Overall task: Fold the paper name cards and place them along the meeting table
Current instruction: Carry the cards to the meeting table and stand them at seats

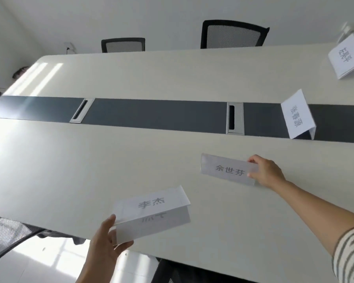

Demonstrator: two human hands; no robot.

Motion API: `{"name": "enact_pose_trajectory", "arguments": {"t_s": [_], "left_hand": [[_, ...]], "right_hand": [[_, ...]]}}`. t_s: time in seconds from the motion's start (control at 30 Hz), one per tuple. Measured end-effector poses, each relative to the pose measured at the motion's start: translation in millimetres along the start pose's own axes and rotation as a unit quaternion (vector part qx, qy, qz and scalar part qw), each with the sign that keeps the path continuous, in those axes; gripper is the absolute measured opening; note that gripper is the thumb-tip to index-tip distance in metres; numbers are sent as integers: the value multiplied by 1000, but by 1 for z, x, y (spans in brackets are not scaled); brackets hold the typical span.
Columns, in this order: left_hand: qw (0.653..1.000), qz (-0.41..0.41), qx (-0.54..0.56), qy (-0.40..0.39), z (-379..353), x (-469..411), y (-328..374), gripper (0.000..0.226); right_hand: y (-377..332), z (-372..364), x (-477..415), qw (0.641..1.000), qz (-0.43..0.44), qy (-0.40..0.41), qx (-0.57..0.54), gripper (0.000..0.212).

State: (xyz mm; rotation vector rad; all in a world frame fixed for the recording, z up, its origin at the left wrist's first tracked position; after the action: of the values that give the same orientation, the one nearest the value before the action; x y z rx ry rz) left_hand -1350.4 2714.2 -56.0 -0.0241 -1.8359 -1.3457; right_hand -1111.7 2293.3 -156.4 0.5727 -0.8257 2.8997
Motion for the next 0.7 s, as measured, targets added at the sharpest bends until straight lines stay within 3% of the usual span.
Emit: {"name": "enact_pose_trajectory", "arguments": {"t_s": [0.1, 0.23, 0.37, 0.5, 0.7], "left_hand": [[1000, -2, -9, -2, -12, -8, 3, 21], [999, 23, -24, 8, -15, -17, -4, 18], [999, 31, -36, 11, -17, -22, -7, 14], [999, 24, -35, 16, -12, -20, -2, 18], [997, 51, -34, 45, 4, -22, -8, 17]], "right_hand": [[-2, 6, -17, 993, 17, 32, 111, 36], [-24, -4, -25, 951, 94, 147, 254, 53], [-58, -28, -40, 945, 139, 117, 270, 55], [-66, -18, -72, 953, 113, 102, 261, 38], [-74, 2, -109, 952, 99, 110, 266, 39]]}}
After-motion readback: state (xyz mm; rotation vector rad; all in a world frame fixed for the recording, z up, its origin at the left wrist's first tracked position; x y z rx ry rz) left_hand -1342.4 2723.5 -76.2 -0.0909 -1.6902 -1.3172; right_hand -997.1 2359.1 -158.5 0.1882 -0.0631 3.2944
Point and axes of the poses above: each hand's wrist, its own x-axis away from the middle knuckle, its own z-axis out of the back of the hand, y = z × x, the point moved 7 cm from there along -x, towards the middle knuckle, and after that the axes turned 2 degrees about -y, right-handed, at the moved point
